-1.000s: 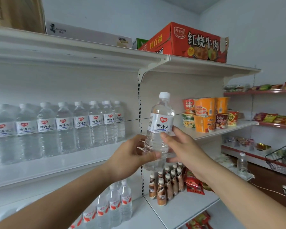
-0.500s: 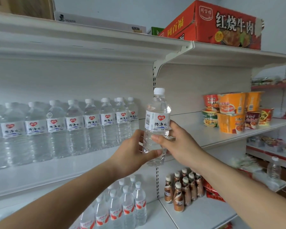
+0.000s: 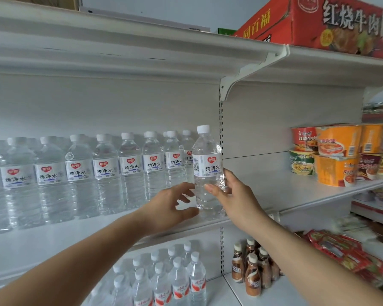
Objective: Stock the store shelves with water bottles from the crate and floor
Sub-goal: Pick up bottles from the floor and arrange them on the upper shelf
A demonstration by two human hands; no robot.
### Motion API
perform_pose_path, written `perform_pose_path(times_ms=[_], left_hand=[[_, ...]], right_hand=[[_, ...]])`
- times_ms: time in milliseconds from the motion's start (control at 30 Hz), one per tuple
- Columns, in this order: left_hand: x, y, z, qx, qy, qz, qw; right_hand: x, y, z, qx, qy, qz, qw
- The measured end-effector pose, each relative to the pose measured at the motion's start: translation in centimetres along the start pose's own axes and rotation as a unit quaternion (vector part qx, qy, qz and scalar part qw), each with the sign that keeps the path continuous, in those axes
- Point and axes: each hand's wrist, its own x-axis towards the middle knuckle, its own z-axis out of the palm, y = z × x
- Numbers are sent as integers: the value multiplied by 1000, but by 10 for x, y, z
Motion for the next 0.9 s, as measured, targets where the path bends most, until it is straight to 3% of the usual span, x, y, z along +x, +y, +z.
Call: perform_pose_path(times_ms=[233, 500, 700, 900], left_hand=[[32, -41, 10, 92, -3, -66, 994], [42, -59, 16, 83, 18, -88, 992], [40, -62, 16, 61, 38, -44, 996], [36, -57, 15, 7, 41, 3, 999]], right_hand=[[23, 14, 13, -56, 14, 14, 998], [35, 30, 34, -178, -61, 78, 979], [55, 5, 64, -148, -42, 92, 984], [69, 38, 51, -63, -36, 84, 994]])
